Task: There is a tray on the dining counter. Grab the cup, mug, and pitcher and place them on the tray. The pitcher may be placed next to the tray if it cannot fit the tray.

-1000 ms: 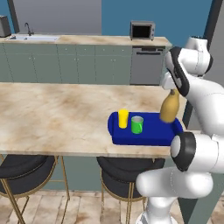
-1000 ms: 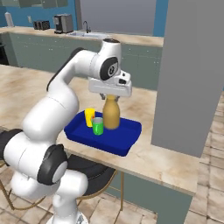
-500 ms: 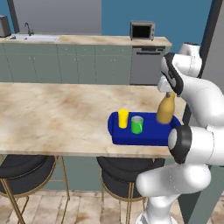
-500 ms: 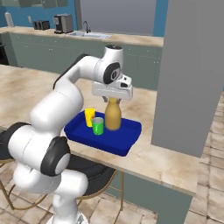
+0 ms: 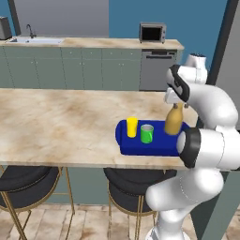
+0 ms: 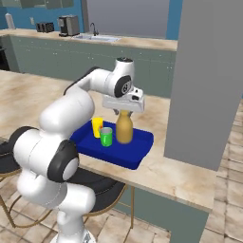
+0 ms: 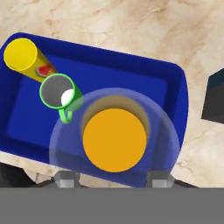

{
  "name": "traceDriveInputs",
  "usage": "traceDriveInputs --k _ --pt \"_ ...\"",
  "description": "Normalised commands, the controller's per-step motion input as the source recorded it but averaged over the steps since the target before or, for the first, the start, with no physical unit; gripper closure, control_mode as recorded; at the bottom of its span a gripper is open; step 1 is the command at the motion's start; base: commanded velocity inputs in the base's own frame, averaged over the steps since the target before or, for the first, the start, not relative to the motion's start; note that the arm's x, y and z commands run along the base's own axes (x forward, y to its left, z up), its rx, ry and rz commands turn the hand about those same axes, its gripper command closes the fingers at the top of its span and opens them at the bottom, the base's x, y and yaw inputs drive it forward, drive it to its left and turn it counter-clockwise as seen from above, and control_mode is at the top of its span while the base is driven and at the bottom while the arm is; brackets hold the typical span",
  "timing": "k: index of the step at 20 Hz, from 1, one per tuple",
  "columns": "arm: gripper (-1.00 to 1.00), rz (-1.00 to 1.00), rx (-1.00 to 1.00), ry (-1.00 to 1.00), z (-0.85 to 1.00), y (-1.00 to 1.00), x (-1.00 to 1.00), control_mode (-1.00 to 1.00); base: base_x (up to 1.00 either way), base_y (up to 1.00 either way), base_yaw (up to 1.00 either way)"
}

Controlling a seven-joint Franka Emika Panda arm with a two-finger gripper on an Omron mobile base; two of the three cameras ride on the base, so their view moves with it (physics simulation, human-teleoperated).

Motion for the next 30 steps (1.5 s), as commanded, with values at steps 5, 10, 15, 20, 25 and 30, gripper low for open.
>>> traceDriveInputs --k 5,10,15,20,25,30 --pt "1.00 0.00 -0.01 0.00 -0.32 -0.04 0.29 -1.00 0.00 0.00 0.00" --pt "1.00 0.00 -0.01 0.00 -0.27 -0.07 0.32 -1.00 0.00 0.00 0.00" --pt "1.00 0.00 0.00 0.00 -0.26 -0.19 0.25 -1.00 0.00 0.00 0.00" --pt "1.00 0.00 0.00 0.00 -0.28 -0.16 0.14 -1.00 0.00 0.00 0.00" --pt "1.00 0.00 0.00 0.00 -0.19 -0.02 0.07 -1.00 0.00 0.00 0.00" --pt "1.00 0.00 0.00 0.00 -0.18 0.00 0.07 -1.00 0.00 0.00 0.00"
